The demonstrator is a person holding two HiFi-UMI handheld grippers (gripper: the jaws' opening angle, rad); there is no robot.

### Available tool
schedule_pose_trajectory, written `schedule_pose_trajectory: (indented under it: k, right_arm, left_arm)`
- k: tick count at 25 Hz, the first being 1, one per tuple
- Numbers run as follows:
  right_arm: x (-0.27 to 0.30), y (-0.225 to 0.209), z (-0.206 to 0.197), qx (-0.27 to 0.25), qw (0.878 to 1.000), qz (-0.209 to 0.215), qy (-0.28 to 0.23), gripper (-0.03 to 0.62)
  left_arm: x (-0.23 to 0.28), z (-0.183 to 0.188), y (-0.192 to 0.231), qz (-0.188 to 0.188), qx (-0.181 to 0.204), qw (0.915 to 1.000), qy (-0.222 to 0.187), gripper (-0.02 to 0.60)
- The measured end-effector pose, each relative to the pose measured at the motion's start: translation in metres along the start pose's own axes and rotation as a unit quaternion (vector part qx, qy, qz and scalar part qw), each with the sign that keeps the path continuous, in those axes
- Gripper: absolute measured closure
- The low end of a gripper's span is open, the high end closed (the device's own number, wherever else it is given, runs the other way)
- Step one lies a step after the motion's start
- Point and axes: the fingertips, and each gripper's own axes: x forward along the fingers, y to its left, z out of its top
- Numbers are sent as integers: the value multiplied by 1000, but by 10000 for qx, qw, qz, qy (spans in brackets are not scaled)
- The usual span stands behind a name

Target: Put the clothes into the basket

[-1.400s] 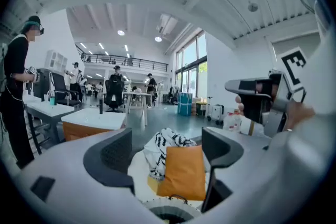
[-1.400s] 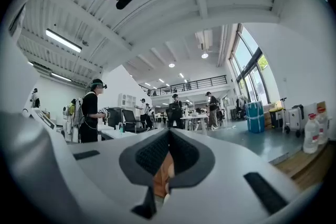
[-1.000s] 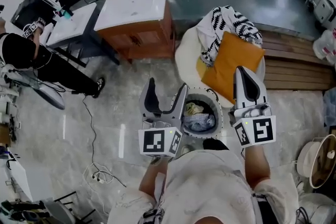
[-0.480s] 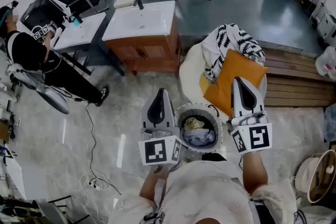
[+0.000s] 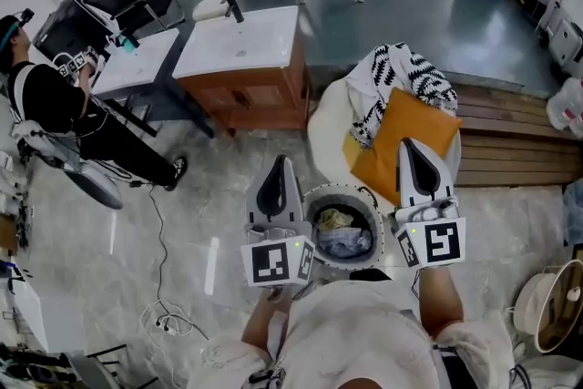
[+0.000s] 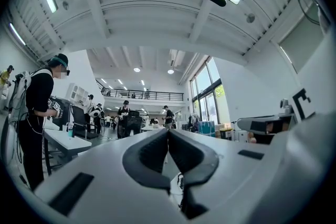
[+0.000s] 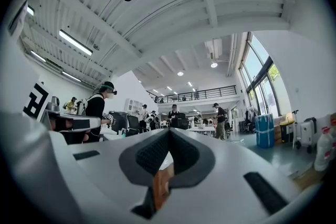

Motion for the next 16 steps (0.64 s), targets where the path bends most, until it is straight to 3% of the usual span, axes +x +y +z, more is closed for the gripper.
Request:
schedule_pose_trajectory:
  k: [16]
  right_arm:
    - [12,-45,-9,107,9999,19,66,606]
  left_arm:
    - [37,-11,-34,-78,52,9997,205,577]
